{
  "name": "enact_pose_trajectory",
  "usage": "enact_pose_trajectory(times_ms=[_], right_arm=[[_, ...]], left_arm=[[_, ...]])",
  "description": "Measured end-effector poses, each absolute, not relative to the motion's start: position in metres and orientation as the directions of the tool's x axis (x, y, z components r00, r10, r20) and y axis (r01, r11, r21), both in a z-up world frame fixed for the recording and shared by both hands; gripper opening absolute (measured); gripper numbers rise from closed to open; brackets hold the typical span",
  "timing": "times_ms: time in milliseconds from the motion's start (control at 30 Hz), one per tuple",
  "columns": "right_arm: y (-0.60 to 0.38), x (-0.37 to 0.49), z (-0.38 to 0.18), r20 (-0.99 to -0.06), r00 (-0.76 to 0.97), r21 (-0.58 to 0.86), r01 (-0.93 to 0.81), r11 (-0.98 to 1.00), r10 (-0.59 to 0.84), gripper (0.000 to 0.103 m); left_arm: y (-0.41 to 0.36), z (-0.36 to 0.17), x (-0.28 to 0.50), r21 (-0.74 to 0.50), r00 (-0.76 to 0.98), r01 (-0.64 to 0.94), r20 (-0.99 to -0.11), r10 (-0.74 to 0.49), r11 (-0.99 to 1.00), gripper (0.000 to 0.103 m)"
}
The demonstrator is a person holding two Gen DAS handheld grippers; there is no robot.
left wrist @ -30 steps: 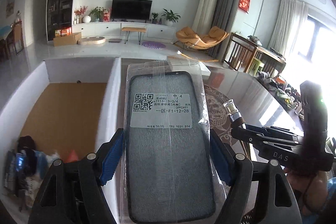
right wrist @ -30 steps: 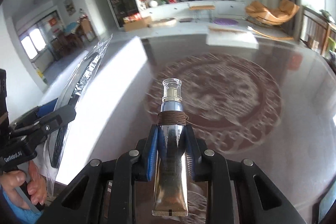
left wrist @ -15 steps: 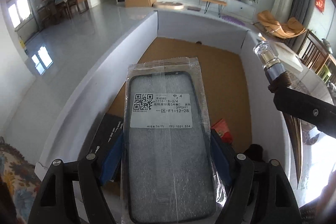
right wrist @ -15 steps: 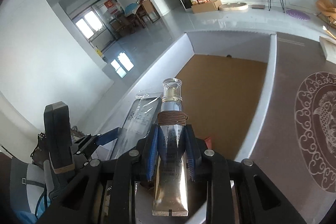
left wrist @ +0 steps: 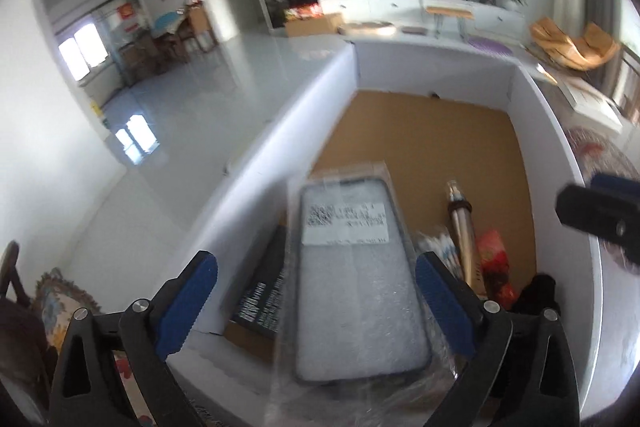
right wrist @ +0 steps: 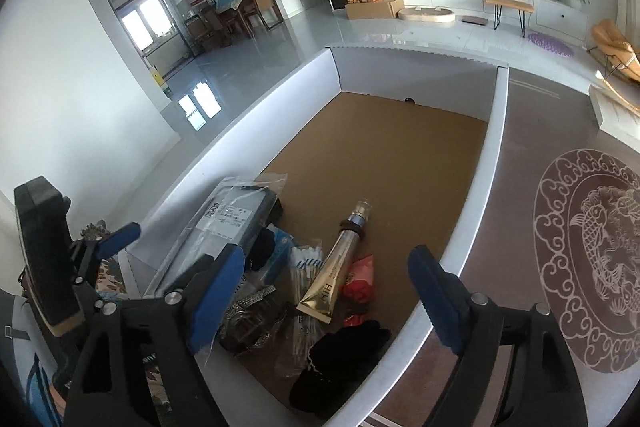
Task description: Organize objects
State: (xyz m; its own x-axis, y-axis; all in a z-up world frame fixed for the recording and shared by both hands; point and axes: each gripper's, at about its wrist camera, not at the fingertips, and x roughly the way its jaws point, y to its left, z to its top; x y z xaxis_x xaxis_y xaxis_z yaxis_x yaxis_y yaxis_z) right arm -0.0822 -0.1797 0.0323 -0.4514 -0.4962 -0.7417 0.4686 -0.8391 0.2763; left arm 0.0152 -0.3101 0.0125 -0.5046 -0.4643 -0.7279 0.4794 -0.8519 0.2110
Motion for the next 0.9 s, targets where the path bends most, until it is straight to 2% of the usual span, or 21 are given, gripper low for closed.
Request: enact_pose_trajectory(times_ms=[67,167,267,400,900], right_arm=[[-0.18,-0.082,0.034,-0.747,-0.459,0.26,0.465,-0.846,-0.482,0.086],[-0.183,-0.083,0.034,-0.759,-0.462,0.231,0.467,-0.853,-0.459,0.087],[-0.187,-0.078,0.034,-0.776,-0.466,0.191,0.469,-0.862,-0.425,0.092],[-0.191,-0.071,0.035,-0.788,-0.464,0.159,0.481,-0.862,-0.405,0.094],[-0.188,-0.068,0.04,-0.784,-0.475,0.15,0.48,-0.865,-0.399,0.094]], left_arm=[[-0.317,0.021,0.022,0.187,-0.516,0.5,-0.72,-0.464,-0.846,0.101],[-0.322,0.021,0.019,0.066,-0.552,0.436,-0.768,-0.325,-0.897,0.101],[-0.318,0.016,0.016,0.024,-0.53,0.404,-0.809,-0.255,-0.915,0.101],[-0.314,0.012,0.013,0.055,-0.515,0.392,-0.814,-0.269,-0.918,0.101],[-0.314,0.013,0.024,0.015,-0.535,0.409,-0.806,-0.253,-0.912,0.101]])
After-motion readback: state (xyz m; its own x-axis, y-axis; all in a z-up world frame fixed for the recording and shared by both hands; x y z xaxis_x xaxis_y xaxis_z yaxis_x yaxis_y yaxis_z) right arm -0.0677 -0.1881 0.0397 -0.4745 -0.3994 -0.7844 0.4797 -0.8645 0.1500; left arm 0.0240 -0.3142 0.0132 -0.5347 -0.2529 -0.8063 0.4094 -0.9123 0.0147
